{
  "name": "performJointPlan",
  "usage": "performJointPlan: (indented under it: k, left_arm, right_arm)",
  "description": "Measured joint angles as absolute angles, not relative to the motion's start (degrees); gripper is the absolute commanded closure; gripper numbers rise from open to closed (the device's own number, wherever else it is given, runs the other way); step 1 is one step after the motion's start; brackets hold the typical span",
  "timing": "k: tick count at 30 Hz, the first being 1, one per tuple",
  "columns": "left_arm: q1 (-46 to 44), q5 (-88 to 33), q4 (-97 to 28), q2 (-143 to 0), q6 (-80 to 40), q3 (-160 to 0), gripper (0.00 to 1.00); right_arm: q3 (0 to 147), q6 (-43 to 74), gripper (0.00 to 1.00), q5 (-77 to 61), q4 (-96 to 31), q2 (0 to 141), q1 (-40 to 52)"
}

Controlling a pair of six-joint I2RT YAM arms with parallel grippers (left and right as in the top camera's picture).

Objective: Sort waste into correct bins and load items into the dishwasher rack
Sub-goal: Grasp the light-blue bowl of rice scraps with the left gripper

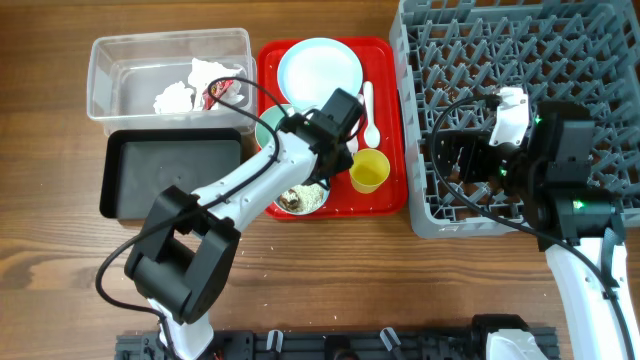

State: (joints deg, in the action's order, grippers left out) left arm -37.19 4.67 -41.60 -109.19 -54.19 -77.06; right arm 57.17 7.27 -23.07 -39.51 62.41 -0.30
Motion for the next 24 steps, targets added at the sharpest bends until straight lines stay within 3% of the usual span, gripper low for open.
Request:
performJointPlan:
  k: [6,8,11,18,24]
  left_arm:
    - [-37.08,6.17,-35.53,-109.23,-55.81,-72.29,0.78]
    - [-37.06,6.20,-35.09,-109.73,-56.07,-71.66,0.89]
    - [-37.12,6.22,-35.16,-110.24,-56.29,-71.61,0.96]
    - [-37.04,4.34,-36.80,-109.40,-55.29,-71.90,0.96]
    - [-36.71,-5.32,-38.57,-103.20,-48.99,-71.83,0.96]
  right_arm:
    - [57.17,7.29,0.00,-23.05,-39.70,62.41,-0.30]
    - [57.17,7.27,0.00,-23.07,-39.86,62.41,-0.30]
    - [57.17,7.29,0.00,-23.07,-39.88,62.41,-0.30]
    - [57.17,7.27,0.00,-23.07,-39.88,62.41,-0.30]
    - [57.17,7.29,0.00,-23.07,-39.88,62.41,-0.30]
